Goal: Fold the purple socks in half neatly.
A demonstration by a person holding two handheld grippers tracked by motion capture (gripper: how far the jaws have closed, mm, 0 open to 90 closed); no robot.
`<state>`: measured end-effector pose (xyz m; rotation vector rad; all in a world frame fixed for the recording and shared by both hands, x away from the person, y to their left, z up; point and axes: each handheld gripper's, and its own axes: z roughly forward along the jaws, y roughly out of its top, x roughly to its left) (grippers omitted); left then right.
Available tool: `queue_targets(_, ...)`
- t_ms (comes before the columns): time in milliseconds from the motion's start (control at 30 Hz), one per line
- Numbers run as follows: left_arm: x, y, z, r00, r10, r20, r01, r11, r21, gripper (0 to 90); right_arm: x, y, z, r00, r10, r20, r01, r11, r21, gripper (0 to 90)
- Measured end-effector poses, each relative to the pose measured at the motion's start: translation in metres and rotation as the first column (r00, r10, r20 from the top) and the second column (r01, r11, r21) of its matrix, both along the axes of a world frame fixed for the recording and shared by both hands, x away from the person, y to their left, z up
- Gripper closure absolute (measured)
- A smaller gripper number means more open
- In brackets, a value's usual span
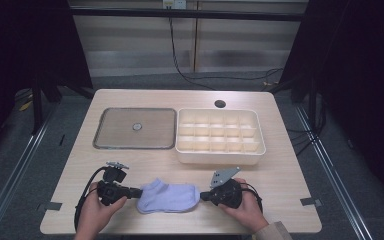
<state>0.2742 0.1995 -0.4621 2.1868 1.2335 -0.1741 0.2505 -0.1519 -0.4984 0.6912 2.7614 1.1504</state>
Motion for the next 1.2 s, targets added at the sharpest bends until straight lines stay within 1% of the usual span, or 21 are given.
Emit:
queue_targets(67,0.0,0.001,0.001,1.0,-0.002,-0.002,0.002,1.0,-0.008,85.2,0.0,0.0,0.0,1.0,0.0,-0.001,0.0,1.0,0.001,89.8)
queue_targets(100,0.0,0.0,0.002,1.0,0.0,-0.01,0.0,0.9999,-0.017,85.2,0.0,0.0,0.0,1.0,0.0,0.0,0.0,1.0,0.001,89.8)
queue_targets(267,0.001,0.002,0.004,0.9996,-0.018,-0.024,0.017,0.9994,-0.032,85.5,0.0,0.0,0.0,1.0,0.002,-0.004,-0.002,1.0,0.001,89.8)
queue_targets(300,0.0,0.0,0.004,0.9996,0.003,-0.027,-0.004,0.9989,-0.046,85.5,0.0,0.0,0.0,1.0,0.001,-0.005,-0.001,1.0,0.0,89.8)
queue_targets(367,0.0,0.001,0.006,0.9994,-0.007,-0.033,0.006,0.9988,-0.048,85.6,0.0,0.0,0.0,1.0,0.005,-0.002,-0.005,1.0,0.001,89.8)
queue_targets(433,0.0,0.001,0.006,0.9994,-0.013,-0.032,0.011,0.9987,-0.051,85.6,0.0,0.0,0.0,1.0,0.002,-0.005,-0.002,1.0,0.0,89.9)
queue_targets(467,0.0,0.002,0.008,0.9992,-0.013,-0.037,0.011,0.9981,-0.061,85.7,0.0,0.001,0.0,1.0,0.005,-0.001,-0.005,1.0,0.0,89.9)
queue_targets(567,0.0,0.001,0.009,0.9991,-0.021,-0.036,0.019,0.9979,-0.062,85.7,0.001,0.001,0.0,1.0,0.006,0.002,-0.006,1.0,0.002,89.9)
queue_targets(600,-0.001,0.001,0.01,0.9992,-0.015,-0.038,0.012,0.9973,-0.073,85.7,0.001,0.001,0.0,1.0,0.006,0.002,-0.006,1.0,0.002,89.9)
queue_targets(633,-0.001,0.001,0.011,0.999,-0.023,-0.038,0.02,0.9969,-0.076,85.8,0.001,0.002,0.0,1.0,0.006,0.0,-0.006,1.0,0.006,89.8)
queue_targets(700,-0.001,0.001,0.011,0.9989,-0.022,-0.041,0.019,0.9967,-0.078,85.8,0.0,0.002,0.0,0.9999,0.013,0.007,-0.013,1.0,0.0,89.8)
queue_targets(767,-0.001,0.001,0.012,0.9989,-0.021,-0.043,0.017,0.9962,-0.086,85.8,0.0,0.002,0.0,0.9999,0.012,0.003,-0.012,1.0,-0.003,89.8)
queue_targets(800,-0.001,0.0,0.012,0.9987,-0.016,-0.048,0.011,0.9955,-0.094,85.7,0.0,0.003,0.0,0.9998,0.018,0.009,-0.018,1.0,0.005,89.8)
queue_targets(900,-0.002,0.0,0.014,0.9987,-0.024,-0.045,0.019,0.9952,-0.096,85.8,0.0,0.004,0.0,0.9998,0.018,0.011,-0.018,1.0,0.004,89.9)
queue_targets(933,-0.002,-0.001,0.015,0.9987,-0.022,-0.046,0.018,0.9952,-0.097,85.7,-0.001,0.004,0.0,0.9999,0.012,0.003,-0.012,1.0,0.0,89.9)
queue_targets(1000,-0.002,-0.001,0.017,0.9986,-0.031,-0.041,0.027,0.995,-0.096,85.8,-0.001,0.005,0.0,0.9996,0.024,0.014,-0.024,1.0,-0.008,89.9)
queue_targets(1067,-0.002,-0.001,0.019,0.9983,-0.038,-0.044,0.033,0.9942,-0.102,85.7,-0.002,0.007,0.001,0.9997,0.024,0.008,-0.024,1.0,-0.006,89.9)
queue_targets(1100,-0.002,-0.001,0.019,0.9985,-0.04,-0.038,0.036,0.9945,-0.099,85.7,-0.002,0.007,0.001,0.9997,0.024,0.008,-0.024,1.0,-0.006,89.9)
queue_targets(1133,-0.002,0.0,0.021,0.9984,-0.038,-0.041,0.034,0.9943,-0.101,85.7,-0.001,0.007,0.0,0.9993,0.032,0.019,-0.032,0.999,-0.009,89.8)
queue_targets(1167,-0.002,0.0,0.021,0.9983,-0.04,-0.043,0.035,0.9938,-0.105,85.7,-0.001,0.008,0.0,0.9992,0.035,0.016,-0.035,0.999,-0.006,89.8)
queue_targets(1200,-0.003,-0.001,0.022,0.9985,-0.027,-0.048,0.021,0.9931,-0.115,85.7,-0.001,0.008,0.001,0.9991,0.037,0.018,-0.037,0.999,-0.01,89.8)
